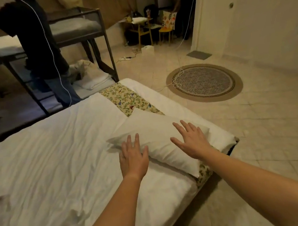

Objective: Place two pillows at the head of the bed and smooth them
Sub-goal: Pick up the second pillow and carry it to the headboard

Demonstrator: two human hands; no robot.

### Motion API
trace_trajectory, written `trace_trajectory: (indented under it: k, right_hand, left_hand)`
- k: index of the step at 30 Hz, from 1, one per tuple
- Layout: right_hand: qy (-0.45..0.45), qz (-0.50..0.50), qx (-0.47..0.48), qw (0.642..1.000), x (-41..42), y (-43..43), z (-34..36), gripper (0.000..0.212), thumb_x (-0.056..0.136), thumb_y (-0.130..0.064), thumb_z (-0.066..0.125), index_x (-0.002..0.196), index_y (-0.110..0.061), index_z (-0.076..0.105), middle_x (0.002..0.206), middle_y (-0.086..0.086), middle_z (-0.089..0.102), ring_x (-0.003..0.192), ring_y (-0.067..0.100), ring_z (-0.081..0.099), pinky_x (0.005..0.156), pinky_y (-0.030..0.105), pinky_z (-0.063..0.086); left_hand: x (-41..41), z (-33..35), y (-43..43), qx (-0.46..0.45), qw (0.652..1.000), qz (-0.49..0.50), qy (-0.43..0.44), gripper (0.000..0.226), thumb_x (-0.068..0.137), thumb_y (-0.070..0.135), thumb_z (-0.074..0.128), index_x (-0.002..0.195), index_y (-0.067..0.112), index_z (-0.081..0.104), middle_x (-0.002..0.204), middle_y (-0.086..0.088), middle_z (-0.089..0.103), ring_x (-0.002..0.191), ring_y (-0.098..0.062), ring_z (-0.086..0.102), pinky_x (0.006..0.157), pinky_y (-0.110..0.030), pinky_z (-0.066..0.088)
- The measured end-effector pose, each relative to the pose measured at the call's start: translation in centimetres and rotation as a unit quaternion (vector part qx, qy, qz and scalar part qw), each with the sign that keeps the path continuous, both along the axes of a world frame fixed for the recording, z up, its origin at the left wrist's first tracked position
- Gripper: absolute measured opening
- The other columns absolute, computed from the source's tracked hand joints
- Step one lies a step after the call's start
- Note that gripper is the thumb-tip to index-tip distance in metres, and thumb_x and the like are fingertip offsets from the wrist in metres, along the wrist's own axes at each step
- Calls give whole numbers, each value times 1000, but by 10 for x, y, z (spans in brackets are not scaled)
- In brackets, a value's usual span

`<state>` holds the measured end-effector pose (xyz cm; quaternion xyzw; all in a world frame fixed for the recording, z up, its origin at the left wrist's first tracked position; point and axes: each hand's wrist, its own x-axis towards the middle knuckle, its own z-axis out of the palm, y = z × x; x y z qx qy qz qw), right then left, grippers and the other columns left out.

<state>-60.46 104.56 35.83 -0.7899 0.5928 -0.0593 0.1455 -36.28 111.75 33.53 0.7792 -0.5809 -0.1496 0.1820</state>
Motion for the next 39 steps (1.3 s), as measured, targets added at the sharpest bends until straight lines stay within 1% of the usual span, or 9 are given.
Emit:
trace_trajectory:
  k: [3,8,13,20,24,28,33,37,39]
  right_hand:
    - [9,-6,3,1000,2,-46,2,76,104,-75,25,170,-42,7,179,-4,4,163,28,7,131,54,7]
    - [-2,-26,-5,1000,12,-115,4,75,104,-74,27,169,-42,9,179,-3,7,163,28,9,130,54,8]
    - [-6,-17,-5,1000,26,-168,2,73,105,-70,31,169,-43,10,179,-3,7,163,27,9,131,52,7]
    - [-5,18,5,1000,31,-245,-19,73,105,-71,31,169,-43,10,179,-4,7,163,27,9,131,52,7]
    - [5,58,19,998,27,-297,-38,74,105,-72,29,170,-41,10,179,-5,6,163,27,9,131,52,7]
    - [16,125,23,992,21,-358,-59,75,105,-73,28,170,-40,10,179,-4,7,163,28,10,131,51,8]
    - [30,219,53,974,9,-420,-84,75,104,-75,27,169,-42,9,179,-2,8,162,29,11,131,52,10]
    - [47,291,73,953,-1,-456,-98,74,104,-74,27,169,-44,7,179,-2,4,163,29,10,131,52,11]
    - [50,314,79,945,-3,-469,-106,74,104,-75,26,169,-44,8,179,-1,6,162,30,12,130,53,13]
  left_hand:
    - [2,0,-50,1,1000,-9,-1,67,109,60,29,169,40,7,178,6,1,164,-24,1,132,-46,11]
    - [13,2,-123,5,1000,-20,-11,66,109,60,27,169,41,7,178,5,3,164,-23,3,131,-49,15]
    - [20,-4,-176,5,1000,-22,-18,66,109,59,27,169,39,8,178,4,5,164,-25,4,131,-47,15]
    - [18,-25,-236,22,1000,10,-10,66,109,59,28,169,40,8,178,4,3,164,-24,3,131,-48,15]
    - [9,-39,-268,36,998,54,-6,66,109,60,27,169,41,7,178,5,2,164,-23,2,132,-47,14]
    - [-6,-54,-305,44,991,126,1,66,109,61,26,169,41,7,178,5,2,164,-24,3,132,-46,14]
    - [-44,-68,-334,62,971,231,23,65,110,59,26,169,39,8,178,4,4,163,-25,5,132,-46,13]
    - [-76,-74,-343,66,949,305,48,65,110,58,28,169,40,11,178,5,5,163,-25,5,131,-47,18]
    - [-89,-77,-342,70,939,332,54,64,110,58,29,169,41,12,178,5,6,163,-24,5,131,-46,19]
